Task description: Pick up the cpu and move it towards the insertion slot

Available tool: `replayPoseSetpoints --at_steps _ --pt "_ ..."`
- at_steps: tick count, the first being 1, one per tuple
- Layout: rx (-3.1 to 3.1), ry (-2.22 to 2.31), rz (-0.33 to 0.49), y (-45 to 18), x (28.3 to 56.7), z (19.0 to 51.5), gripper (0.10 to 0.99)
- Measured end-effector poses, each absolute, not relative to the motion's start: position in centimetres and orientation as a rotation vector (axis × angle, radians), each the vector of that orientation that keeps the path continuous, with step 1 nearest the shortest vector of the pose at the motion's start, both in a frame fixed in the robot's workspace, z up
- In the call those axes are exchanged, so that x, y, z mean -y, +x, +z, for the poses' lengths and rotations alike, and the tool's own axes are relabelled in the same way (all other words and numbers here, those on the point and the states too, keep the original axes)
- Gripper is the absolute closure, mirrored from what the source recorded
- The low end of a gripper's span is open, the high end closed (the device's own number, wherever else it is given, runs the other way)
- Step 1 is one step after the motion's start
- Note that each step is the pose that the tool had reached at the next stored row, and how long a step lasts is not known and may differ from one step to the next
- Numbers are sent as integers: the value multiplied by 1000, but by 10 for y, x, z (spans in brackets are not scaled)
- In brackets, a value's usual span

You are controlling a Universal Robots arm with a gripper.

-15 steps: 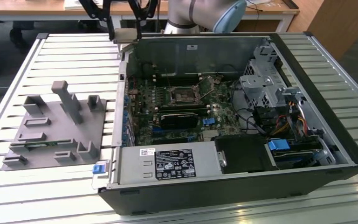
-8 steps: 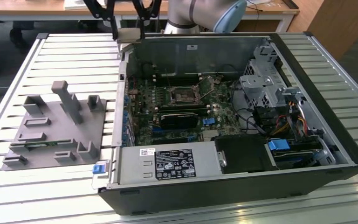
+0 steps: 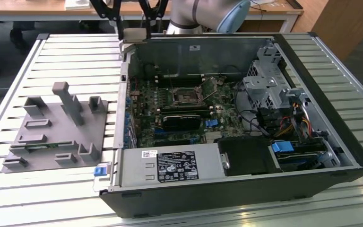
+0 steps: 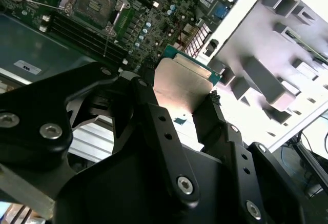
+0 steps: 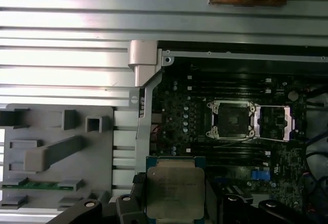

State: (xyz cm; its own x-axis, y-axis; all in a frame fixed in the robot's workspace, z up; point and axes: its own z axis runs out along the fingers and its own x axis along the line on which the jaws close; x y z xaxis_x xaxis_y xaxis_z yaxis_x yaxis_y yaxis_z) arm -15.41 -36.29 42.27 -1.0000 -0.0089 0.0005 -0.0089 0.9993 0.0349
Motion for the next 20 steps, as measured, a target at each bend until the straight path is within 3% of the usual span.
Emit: replayPoseSetpoints --at_steps 20 --pt "3140 14 -55 -134 360 423 545"
